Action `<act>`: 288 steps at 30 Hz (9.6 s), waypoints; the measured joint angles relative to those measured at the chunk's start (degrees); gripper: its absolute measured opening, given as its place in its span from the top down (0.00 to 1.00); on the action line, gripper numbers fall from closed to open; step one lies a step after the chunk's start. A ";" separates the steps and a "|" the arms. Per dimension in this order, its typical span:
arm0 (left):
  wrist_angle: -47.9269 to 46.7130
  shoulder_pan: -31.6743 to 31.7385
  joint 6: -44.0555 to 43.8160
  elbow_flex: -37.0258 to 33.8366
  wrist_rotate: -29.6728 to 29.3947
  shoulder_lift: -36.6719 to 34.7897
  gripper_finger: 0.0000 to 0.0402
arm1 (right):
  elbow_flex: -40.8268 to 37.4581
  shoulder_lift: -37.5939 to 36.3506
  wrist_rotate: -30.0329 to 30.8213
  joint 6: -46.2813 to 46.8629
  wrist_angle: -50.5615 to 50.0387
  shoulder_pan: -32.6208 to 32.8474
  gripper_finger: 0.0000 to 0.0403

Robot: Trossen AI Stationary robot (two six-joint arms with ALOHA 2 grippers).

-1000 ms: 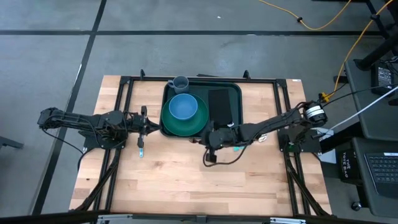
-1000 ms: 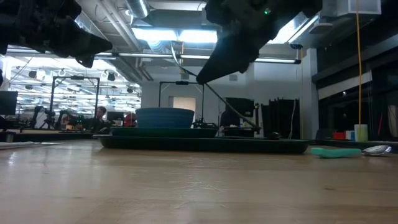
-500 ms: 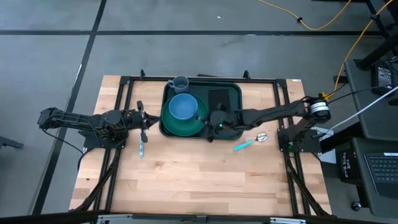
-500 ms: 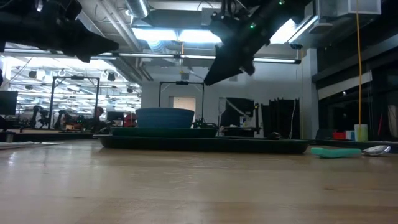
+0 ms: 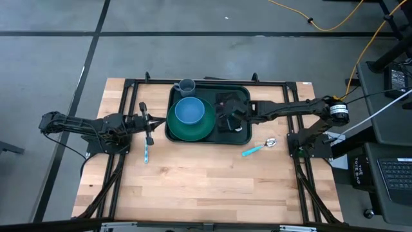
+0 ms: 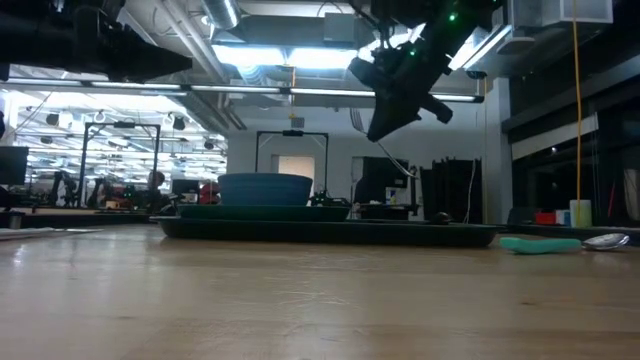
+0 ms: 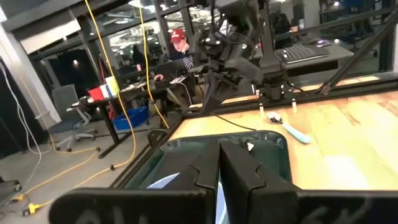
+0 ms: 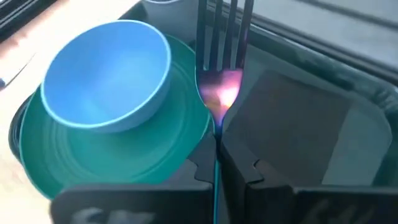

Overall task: Set up tray
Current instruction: Put the purple fork on top of the black napkin, then put the green spoon on top of the black napkin to the left of the purple fork

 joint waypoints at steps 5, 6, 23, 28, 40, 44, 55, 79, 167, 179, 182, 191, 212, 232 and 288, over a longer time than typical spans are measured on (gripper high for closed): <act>1.46 0.00 0.19 0.00 0.00 0.00 0.99 | 0.00 0.00 -2.99 5.40 -1.57 -3.40 0.98; 1.54 0.00 0.25 0.00 0.00 0.00 0.99 | 0.00 0.01 -3.97 6.09 -1.57 -4.16 0.98; 2.05 -0.01 10.93 0.00 -0.07 0.00 0.99 | 16.80 9.90 -9.07 13.59 -21.28 -11.14 0.98; 2.03 -0.02 11.13 0.00 -0.07 0.00 0.99 | 18.95 13.44 -13.52 15.11 -21.90 -11.79 0.98; 1.96 -0.02 11.27 0.00 -0.95 0.00 0.99 | 18.99 19.78 -17.91 16.27 -24.26 -15.93 0.97; 1.94 -0.02 11.28 0.00 -1.42 0.00 0.99 | 18.99 21.12 -18.83 16.42 -24.79 -15.91 0.97; 1.94 -0.02 14.21 0.00 -1.49 0.00 0.99 | 18.98 22.96 -15.53 16.62 -23.76 -15.95 0.97; 1.98 -0.02 15.31 0.00 -1.46 -0.02 0.99 | 18.88 25.94 -17.20 15.77 -21.81 -15.95 0.97; 3.66 -0.02 14.98 0.04 -0.17 0.00 0.99 | 18.75 7.15 -4.91 1.47 -35.19 -1.59 0.92; 1.78 -0.02 12.02 0.07 1.10 -0.01 1.00 | 2.50 -1.16 -2.18 17.31 -29.70 10.59 0.99; 1.79 -0.02 12.05 0.07 2.20 -0.02 1.00 | -0.49 -4.07 -2.19 23.71 -28.00 14.26 0.98; 2.25 -0.02 14.77 0.07 4.39 -0.02 0.99 | -2.01 -5.16 -8.27 43.31 -29.36 23.43 0.99; 2.44 -0.02 11.51 0.07 4.36 0.00 0.99 | -2.01 -5.14 -16.81 88.48 -46.15 34.20 0.99; 1.96 -0.02 11.50 0.07 4.33 -0.02 0.99 | -2.00 -5.11 -15.92 91.54 -42.67 30.79 0.97; 0.26 -0.02 9.00 0.04 4.33 -0.02 0.99 | -13.90 4.02 -23.44 99.88 -26.96 16.94 0.63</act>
